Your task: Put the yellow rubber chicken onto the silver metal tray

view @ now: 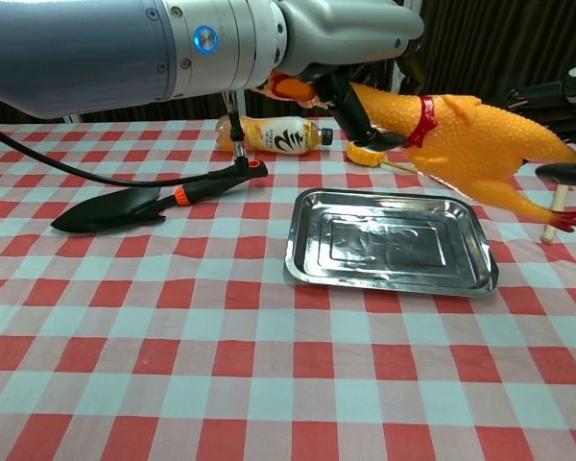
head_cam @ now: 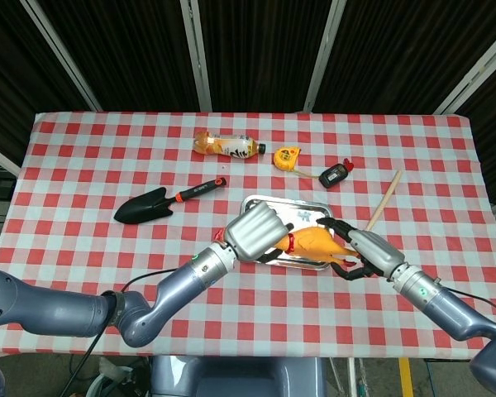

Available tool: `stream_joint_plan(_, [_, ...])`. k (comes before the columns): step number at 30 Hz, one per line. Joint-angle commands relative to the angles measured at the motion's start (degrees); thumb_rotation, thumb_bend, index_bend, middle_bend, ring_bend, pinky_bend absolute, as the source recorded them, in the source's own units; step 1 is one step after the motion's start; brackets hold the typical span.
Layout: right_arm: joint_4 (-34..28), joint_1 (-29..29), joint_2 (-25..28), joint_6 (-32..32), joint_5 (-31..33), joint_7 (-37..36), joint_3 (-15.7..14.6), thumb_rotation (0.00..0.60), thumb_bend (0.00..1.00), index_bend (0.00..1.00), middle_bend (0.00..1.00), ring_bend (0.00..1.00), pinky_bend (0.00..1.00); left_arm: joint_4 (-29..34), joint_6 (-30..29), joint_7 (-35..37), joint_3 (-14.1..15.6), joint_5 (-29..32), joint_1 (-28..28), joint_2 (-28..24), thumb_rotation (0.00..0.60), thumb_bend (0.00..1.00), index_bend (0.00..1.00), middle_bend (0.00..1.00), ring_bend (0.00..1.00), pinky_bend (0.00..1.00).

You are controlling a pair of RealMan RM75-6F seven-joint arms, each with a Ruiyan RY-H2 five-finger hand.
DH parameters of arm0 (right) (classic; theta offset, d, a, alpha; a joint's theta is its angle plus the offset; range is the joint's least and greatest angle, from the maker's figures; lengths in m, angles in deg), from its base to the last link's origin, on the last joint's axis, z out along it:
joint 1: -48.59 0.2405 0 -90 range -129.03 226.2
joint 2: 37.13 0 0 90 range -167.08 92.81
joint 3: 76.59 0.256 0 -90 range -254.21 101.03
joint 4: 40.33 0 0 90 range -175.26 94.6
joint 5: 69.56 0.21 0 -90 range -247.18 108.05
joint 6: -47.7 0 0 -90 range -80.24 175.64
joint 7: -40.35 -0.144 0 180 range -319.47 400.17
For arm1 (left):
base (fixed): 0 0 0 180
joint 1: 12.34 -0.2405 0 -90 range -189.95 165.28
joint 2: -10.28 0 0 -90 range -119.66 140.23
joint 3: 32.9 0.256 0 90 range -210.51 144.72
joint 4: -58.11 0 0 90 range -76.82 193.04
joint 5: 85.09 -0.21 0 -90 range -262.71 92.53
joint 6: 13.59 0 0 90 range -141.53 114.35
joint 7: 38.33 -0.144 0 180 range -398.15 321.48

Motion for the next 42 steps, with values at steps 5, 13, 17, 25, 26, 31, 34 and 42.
stream_joint_plan(5, [-0.3, -0.3, -0.3, 1.6, 0.7, 0.9, -0.4, 0.6, 0.22, 0.0, 0.05, 0.02, 0.12, -1.6, 0.9, 1.8, -0.5, -1.1, 0.0, 0.6, 0.6, 0.65, 0.7, 0.69, 0.6, 0.68])
stream_joint_plan(13, [-1.6, 0.3, -1.1, 1.7, 2.9, 3.6, 0.2, 0.6, 0.22, 0.02, 0.06, 0.04, 0.12, -3.2, 2.5, 3.7, -1.0, -2.0, 0.5, 1.7, 0.6, 0.65, 0.7, 0.69, 0.6, 0.68])
stream_joint_plan(17, [-1.8, 0.5, -1.8, 1.7, 4.5, 4.7, 0.6, 0.6, 0.22, 0.07, 0.08, 0.05, 0.13, -3.5, 3.1, 4.3, -1.1, -2.1, 0.7, 2.1, 0.6, 0.64, 0.7, 0.69, 0.6, 0.68])
stream_joint_plan(25, [-1.6, 1.0, -3.1, 1.0, 7.6, 7.2, 1.3, 0.6, 0.22, 0.17, 0.15, 0.12, 0.15, -3.5, 3.1, 4.0, -1.3, -2.1, 1.1, 2.4, 0.6, 0.64, 0.7, 0.69, 0.6, 0.68])
stream_joint_plan(26, [-1.6, 1.0, -3.2, 1.0, 7.8, 7.4, 1.3, 0.6, 0.23, 0.2, 0.17, 0.13, 0.17, -3.4, 3.2, 4.0, -1.3, -2.1, 1.1, 2.4, 0.6, 0.64, 0.7, 0.69, 0.6, 0.68])
stream_joint_plan(31, [-1.3, 0.7, -3.7, 1.4, 9.2, 8.4, 1.7, 0.6, 0.33, 0.31, 0.24, 0.2, 0.21, -3.2, 3.2, 3.9, -1.2, -2.0, 1.1, 2.2, 0.6, 0.64, 0.7, 0.69, 0.6, 0.68])
stream_joint_plan(34, [-1.3, 0.6, -3.9, 1.4, 9.7, 8.7, 1.8, 0.6, 0.38, 0.35, 0.26, 0.22, 0.21, -2.7, 3.2, 3.9, -1.2, -2.0, 1.1, 1.9, 0.6, 0.64, 0.7, 0.69, 0.6, 0.68])
stream_joint_plan(42, [-1.0, 0.5, -4.1, 1.3, 10.1, 8.8, 2.0, 0.6, 0.41, 0.36, 0.26, 0.23, 0.23, -1.7, 3.2, 3.4, -0.9, -1.6, 1.1, 1.3, 0.6, 0.64, 0.7, 0.69, 0.6, 0.68])
